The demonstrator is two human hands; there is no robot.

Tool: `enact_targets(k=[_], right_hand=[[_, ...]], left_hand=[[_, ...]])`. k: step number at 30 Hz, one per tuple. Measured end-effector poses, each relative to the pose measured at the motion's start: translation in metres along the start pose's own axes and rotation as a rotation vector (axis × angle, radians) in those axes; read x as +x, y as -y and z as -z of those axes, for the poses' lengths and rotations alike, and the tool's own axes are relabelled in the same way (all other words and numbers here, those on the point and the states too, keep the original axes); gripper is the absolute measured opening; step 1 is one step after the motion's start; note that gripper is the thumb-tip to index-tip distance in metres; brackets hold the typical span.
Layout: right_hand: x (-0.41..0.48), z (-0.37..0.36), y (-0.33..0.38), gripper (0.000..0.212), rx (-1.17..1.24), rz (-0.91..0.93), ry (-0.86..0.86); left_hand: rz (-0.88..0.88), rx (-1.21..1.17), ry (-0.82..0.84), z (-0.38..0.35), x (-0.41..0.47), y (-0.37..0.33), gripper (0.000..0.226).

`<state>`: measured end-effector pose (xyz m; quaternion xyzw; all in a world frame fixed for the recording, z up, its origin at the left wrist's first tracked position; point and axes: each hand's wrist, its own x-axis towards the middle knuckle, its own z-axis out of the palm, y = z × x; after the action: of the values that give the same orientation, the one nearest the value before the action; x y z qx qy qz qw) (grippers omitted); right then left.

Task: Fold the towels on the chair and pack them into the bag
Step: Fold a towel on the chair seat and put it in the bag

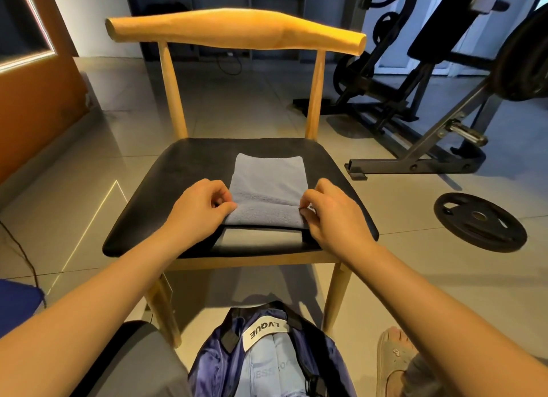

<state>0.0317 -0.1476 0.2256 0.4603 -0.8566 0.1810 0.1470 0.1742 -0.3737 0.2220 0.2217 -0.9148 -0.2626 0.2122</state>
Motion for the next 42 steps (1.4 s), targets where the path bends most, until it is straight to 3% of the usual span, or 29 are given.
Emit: enact_targets(k=[3,8,14,18,20,22,24,27,33,36,40,42], right_hand=[[-0.006,-0.009,0.0,0.017,-0.163,0.172,-0.059],[-0.013,-0.01,-0.009,0.028,-0.184,0.207,0.007],[0.004,0.008,-0.008,0.019,0.004,0.095,0.174],[0.014,0.018,-0.008,0.031,0.32,-0.148,0.379],[0.016,0.013,-0.006,0.031,0.345,-0.208,0.361],[0.016,0.007,-0.003,0.022,0.236,-0.21,0.223],[0.016,0.001,-0.001,0.019,0.092,-0.148,0.073],[0.012,-0.004,0.0,0.026,-0.048,-0.01,0.014],[0.003,-0.002,-0.004,0.038,-0.162,0.164,0.107],[0.005,0.002,-0.004,0.031,-0.074,0.14,0.103],[0.018,0.016,-0.013,0.035,0.262,-0.024,0.346],[0.021,0.02,-0.016,0.029,0.423,-0.11,0.389]], left_hand=[[-0.212,0.0,-0.098,-0.006,-0.009,0.009,0.005],[-0.413,0.208,0.011,0.0,-0.018,0.02,0.037],[-0.297,0.094,0.045,0.004,-0.006,0.013,0.027],[-0.071,-0.026,0.145,0.003,-0.001,0.003,0.042],[0.045,-0.065,0.12,0.0,0.004,0.002,0.04],[0.109,-0.068,0.024,-0.003,0.008,0.003,0.03],[0.06,-0.07,-0.094,-0.007,0.008,0.001,0.022],[-0.172,-0.009,-0.218,-0.01,0.006,0.001,0.015],[-0.361,0.112,-0.016,-0.005,-0.002,0.028,0.054],[-0.36,0.084,-0.012,-0.003,0.002,0.026,0.049],[-0.226,-0.057,0.134,0.007,0.008,0.016,0.038],[-0.156,-0.167,0.175,0.009,0.007,0.014,0.027]])
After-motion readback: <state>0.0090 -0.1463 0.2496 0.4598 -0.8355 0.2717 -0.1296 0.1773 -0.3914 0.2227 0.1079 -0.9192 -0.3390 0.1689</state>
